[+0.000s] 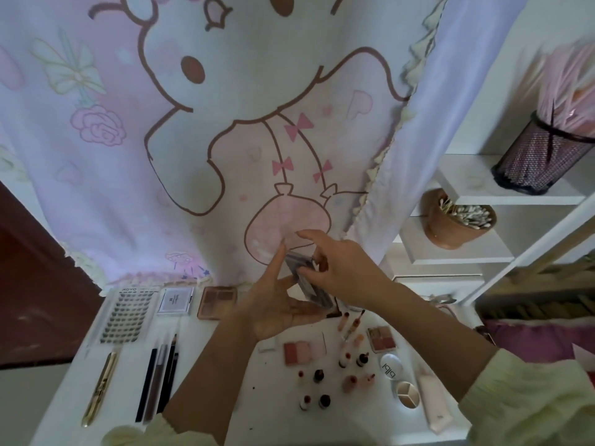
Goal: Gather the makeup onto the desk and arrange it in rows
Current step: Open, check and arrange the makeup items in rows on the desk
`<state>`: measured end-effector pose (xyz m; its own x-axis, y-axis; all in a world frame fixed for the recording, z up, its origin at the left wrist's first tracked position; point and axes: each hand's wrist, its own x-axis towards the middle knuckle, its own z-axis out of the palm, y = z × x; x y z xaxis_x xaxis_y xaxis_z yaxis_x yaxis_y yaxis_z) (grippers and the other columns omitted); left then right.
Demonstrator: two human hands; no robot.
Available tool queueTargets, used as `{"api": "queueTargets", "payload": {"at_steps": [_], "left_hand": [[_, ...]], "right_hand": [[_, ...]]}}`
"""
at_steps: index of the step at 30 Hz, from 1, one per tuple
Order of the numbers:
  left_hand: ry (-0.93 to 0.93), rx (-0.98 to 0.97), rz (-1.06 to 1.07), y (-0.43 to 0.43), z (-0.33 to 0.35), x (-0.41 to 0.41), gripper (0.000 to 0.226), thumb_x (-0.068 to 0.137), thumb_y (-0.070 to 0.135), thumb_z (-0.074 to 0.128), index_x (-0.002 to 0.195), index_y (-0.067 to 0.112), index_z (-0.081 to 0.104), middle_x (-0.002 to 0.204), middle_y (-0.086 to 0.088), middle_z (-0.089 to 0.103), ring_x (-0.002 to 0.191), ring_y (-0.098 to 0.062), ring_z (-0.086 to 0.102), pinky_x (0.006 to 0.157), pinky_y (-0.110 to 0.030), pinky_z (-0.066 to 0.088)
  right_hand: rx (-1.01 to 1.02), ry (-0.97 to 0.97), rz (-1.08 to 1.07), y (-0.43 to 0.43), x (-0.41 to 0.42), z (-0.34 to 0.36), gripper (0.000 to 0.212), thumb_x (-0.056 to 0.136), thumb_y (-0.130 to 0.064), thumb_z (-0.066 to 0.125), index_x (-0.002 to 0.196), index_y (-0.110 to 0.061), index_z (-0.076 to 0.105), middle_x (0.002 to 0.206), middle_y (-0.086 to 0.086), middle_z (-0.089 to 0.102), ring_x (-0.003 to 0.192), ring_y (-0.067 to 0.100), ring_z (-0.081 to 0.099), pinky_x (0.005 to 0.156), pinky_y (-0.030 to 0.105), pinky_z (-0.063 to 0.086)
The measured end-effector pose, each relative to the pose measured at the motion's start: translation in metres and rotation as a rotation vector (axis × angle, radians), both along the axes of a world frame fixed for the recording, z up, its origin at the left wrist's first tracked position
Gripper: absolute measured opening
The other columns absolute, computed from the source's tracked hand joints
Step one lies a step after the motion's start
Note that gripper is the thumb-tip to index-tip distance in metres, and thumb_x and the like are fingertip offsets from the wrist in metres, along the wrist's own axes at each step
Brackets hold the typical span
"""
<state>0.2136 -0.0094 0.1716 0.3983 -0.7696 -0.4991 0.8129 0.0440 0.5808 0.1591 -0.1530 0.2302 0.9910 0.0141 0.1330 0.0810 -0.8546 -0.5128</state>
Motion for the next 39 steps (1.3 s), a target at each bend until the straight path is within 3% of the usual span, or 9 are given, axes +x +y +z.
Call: {"api": "queueTargets", "payload": {"at_steps": [4,9,11,17,25,30,39], "left_hand": [[0.047,-0.005,0.147,-0.006,-0.001,-0.005,0.077,0.077,0.066,0.060,0.129,0.008,0.058,0.128,-0.026,0.058,0.113,-0.045,0.059,0.086,-0.049,0.054],[0.141,-0.094,0.225,0.000,-0.001,-0.003,0.076,0.078,0.066,0.059,0.128,0.009,0.059,0.122,-0.023,0.063,0.113,-0.040,0.061,0.097,-0.047,0.050],[0.132,-0.101,0.211,0.001,0.000,-0.002,0.077,0.080,0.067,0.056,0.130,0.009,0.057,0.120,-0.022,0.064,0.111,-0.039,0.062,0.100,-0.047,0.048],[0.100,-0.103,0.197,0.000,0.001,-0.002,0.081,0.080,0.068,0.055,0.134,0.008,0.052,0.125,-0.022,0.062,0.112,-0.039,0.062,0.100,-0.048,0.048],[0.039,-0.087,0.143,0.001,-0.002,0.002,0.083,0.077,0.071,0.053,0.130,0.007,0.057,0.126,-0.024,0.060,0.114,-0.041,0.060,0.095,-0.048,0.051],[0.018,-0.092,0.120,-0.002,-0.003,0.001,0.082,0.078,0.071,0.050,0.130,0.008,0.057,0.133,-0.024,0.055,0.117,-0.043,0.058,0.095,-0.051,0.050],[0.038,-0.108,0.116,-0.006,-0.004,0.000,0.085,0.075,0.071,0.051,0.135,0.011,0.052,0.133,-0.019,0.057,0.117,-0.039,0.058,0.096,-0.051,0.050]], "right_hand": [[0.093,0.015,0.055,0.003,-0.004,0.003,0.050,0.085,-0.031,0.072,0.131,-0.022,0.055,0.098,-0.003,0.073,0.077,0.002,0.061,0.080,0.027,0.055],[0.288,0.038,0.058,-0.012,-0.008,0.001,0.021,0.081,-0.014,0.073,0.103,-0.015,0.076,0.094,-0.006,0.076,0.086,-0.003,0.068,0.077,0.012,0.053],[0.297,0.053,0.057,-0.013,-0.010,-0.001,0.023,0.082,-0.012,0.072,0.104,-0.016,0.077,0.094,-0.006,0.076,0.087,-0.001,0.069,0.079,0.012,0.052],[0.320,0.077,0.084,-0.013,-0.003,-0.004,0.020,0.082,-0.015,0.072,0.101,-0.020,0.077,0.090,-0.003,0.076,0.083,0.017,0.072,0.080,0.039,0.059],[0.320,0.171,0.156,-0.020,0.005,0.005,0.024,0.083,-0.012,0.072,0.106,-0.018,0.076,0.095,-0.007,0.076,0.087,0.004,0.071,0.085,0.031,0.058],[0.211,0.184,0.189,-0.017,0.011,-0.003,0.025,0.079,-0.028,0.069,0.102,-0.023,0.076,0.088,0.002,0.074,0.080,0.024,0.069,0.076,0.046,0.057],[0.126,0.112,0.207,-0.009,0.010,-0.017,0.044,0.066,-0.043,0.054,0.085,-0.008,0.073,0.067,0.009,0.065,0.062,0.031,0.058,0.061,0.046,0.053]]}}
